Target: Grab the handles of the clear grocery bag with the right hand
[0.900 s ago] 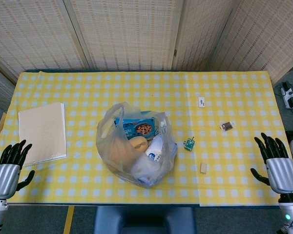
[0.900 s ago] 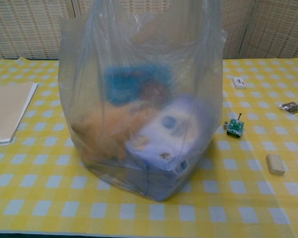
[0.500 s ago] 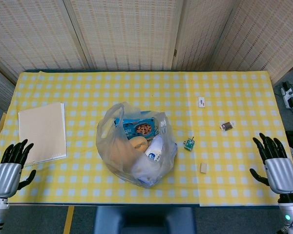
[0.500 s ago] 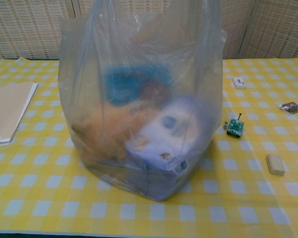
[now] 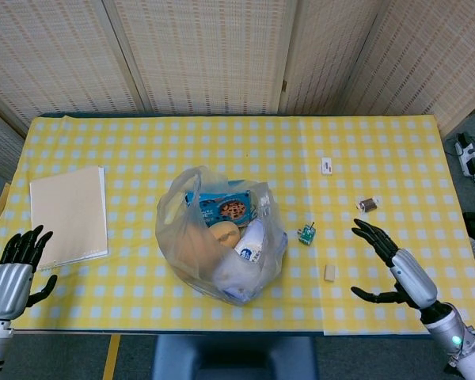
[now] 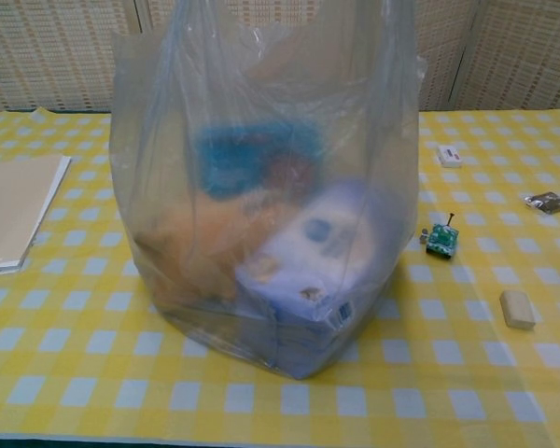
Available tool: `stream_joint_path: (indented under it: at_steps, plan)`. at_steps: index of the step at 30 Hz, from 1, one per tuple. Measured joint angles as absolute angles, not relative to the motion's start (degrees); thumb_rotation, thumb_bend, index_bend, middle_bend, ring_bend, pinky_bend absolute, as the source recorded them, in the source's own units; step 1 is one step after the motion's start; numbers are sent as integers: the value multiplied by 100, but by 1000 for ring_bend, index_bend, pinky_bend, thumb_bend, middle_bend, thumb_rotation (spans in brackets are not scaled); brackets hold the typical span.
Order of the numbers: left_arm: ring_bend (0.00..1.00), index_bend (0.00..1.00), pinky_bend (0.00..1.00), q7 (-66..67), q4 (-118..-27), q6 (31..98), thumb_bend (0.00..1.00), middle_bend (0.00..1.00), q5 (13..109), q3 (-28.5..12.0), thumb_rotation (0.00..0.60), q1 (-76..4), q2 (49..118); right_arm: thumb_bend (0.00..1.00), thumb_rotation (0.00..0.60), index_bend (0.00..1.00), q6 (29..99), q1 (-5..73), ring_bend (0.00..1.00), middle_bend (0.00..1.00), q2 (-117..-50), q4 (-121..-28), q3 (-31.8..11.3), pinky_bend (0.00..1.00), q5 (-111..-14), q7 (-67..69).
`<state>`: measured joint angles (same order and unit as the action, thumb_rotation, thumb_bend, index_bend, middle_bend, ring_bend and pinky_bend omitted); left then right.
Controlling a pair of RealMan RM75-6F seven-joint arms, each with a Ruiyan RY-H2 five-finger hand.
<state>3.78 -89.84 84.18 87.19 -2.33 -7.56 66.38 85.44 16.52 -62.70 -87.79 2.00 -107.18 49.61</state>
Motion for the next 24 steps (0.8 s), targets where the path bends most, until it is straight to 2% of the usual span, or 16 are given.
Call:
stream_joint_path:
  at_steps: [10, 24]
  plan:
    - [0, 0, 0, 225, -9054, 8412, 398, 0, 8634, -241, 600, -719, 6511, 255, 600, 0, 8336, 2734, 0, 0, -6225, -8776, 428, 0, -11133, 7682]
    - [0, 0, 0, 7, -9076, 8598, 397, 0, 8769, -213, 600, -637, 6406, 255, 600, 0, 8067, 3716, 0, 0, -6666, -8620, 268, 0, -10874, 8894]
